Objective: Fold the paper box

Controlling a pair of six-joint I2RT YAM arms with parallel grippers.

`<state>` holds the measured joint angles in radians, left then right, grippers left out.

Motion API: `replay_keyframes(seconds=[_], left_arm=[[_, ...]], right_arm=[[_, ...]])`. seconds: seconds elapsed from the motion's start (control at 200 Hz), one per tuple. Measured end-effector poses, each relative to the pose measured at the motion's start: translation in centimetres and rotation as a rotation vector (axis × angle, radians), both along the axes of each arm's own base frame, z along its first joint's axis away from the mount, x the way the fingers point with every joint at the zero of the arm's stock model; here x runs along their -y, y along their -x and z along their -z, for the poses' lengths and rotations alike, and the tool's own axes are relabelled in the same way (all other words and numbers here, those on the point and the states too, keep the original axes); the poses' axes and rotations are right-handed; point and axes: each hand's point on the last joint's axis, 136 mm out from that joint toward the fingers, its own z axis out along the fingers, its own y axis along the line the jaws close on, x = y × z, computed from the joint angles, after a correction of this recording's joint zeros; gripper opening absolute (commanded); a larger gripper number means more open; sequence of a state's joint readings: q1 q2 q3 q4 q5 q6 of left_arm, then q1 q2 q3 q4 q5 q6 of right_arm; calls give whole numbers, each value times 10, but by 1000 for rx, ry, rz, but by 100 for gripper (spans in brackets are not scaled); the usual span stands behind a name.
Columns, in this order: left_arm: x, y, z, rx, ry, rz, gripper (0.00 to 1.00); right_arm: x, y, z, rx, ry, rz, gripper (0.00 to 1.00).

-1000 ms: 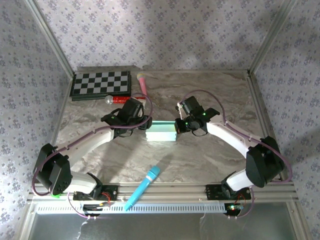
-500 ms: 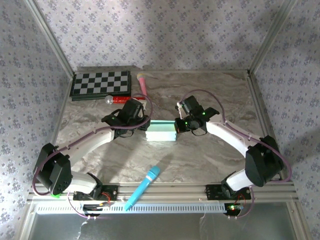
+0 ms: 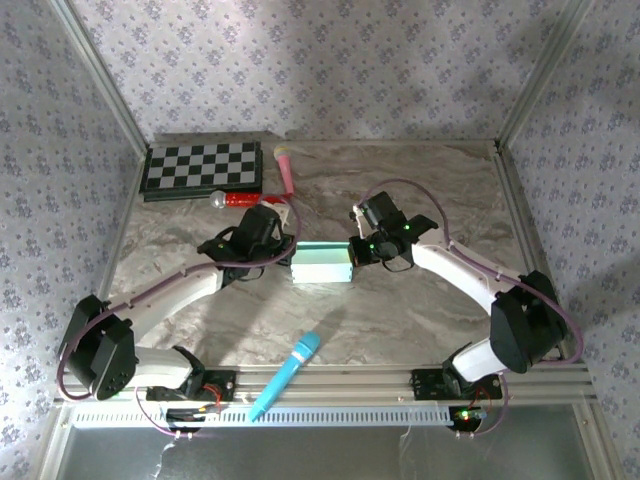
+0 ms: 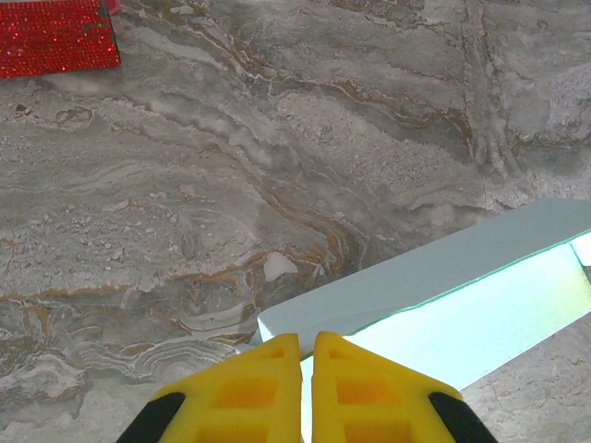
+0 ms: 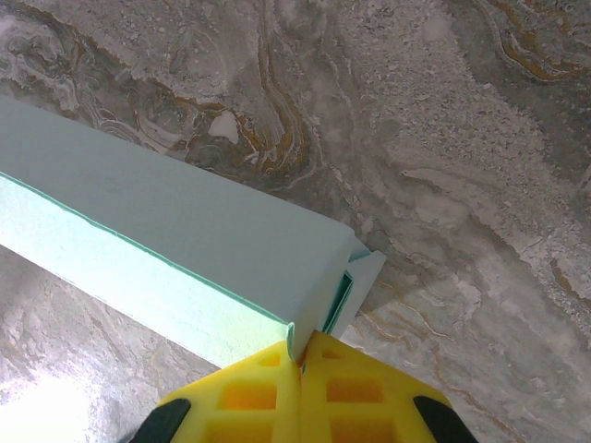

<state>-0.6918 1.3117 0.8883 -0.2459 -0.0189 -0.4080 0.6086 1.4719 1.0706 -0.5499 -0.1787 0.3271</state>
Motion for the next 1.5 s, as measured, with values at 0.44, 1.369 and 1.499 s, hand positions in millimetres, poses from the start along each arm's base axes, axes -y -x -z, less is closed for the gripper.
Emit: replay_keyframes(seconds=[0.44, 1.369, 1.499], left_arm=[[1, 4, 2, 37, 0, 13, 8], [2, 14, 4, 63, 17, 32, 10], [3, 14, 5, 62, 17, 32, 10]], right_arm=[[0, 0, 0, 3, 6, -1, 3], [4, 20, 3, -11, 18, -24, 26], [5, 22, -8, 15, -2, -26, 35]])
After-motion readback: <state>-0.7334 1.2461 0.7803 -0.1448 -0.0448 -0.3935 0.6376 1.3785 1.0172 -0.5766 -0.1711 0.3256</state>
